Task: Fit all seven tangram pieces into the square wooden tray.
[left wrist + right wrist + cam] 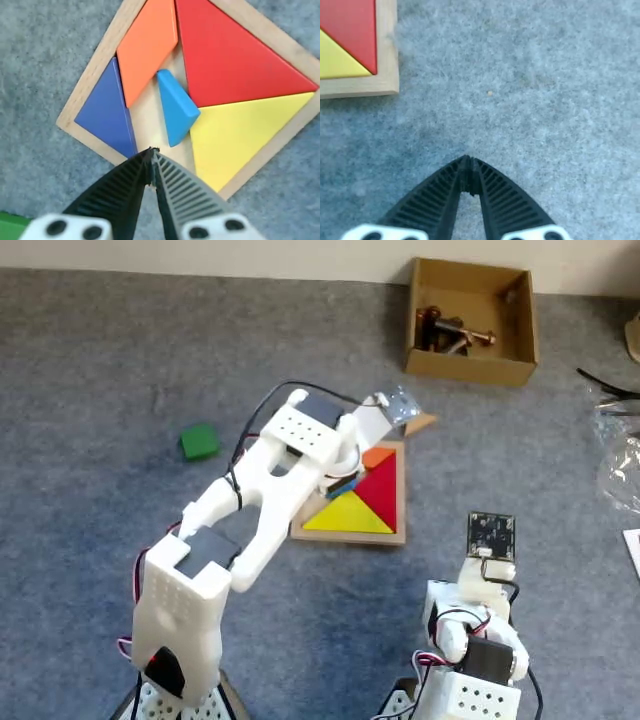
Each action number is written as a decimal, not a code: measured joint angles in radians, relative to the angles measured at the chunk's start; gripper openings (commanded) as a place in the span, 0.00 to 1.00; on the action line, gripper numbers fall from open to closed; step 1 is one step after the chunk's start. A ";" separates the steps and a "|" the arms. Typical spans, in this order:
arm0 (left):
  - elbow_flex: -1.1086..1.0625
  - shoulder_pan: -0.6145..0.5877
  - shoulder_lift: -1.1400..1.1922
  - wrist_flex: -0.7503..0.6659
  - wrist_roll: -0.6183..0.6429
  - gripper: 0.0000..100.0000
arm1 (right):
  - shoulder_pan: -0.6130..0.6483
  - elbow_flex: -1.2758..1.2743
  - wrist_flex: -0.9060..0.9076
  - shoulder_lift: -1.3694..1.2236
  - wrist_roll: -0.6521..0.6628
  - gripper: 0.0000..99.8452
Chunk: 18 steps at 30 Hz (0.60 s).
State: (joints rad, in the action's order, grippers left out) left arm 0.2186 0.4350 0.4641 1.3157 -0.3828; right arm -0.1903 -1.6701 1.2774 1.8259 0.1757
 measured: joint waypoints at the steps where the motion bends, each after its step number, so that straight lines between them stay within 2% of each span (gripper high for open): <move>1: 0.000 -0.003 0.000 0.000 0.000 0.00 | 0.000 0.000 0.000 0.000 0.000 0.01; 18: 0.000 -0.006 0.000 0.000 0.000 0.00 | 0.000 0.000 0.000 0.000 0.000 0.01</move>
State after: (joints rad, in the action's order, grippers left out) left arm 0.2186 0.4289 0.4641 1.3157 -0.3828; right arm -0.1903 -1.6701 1.2774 1.8259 0.1757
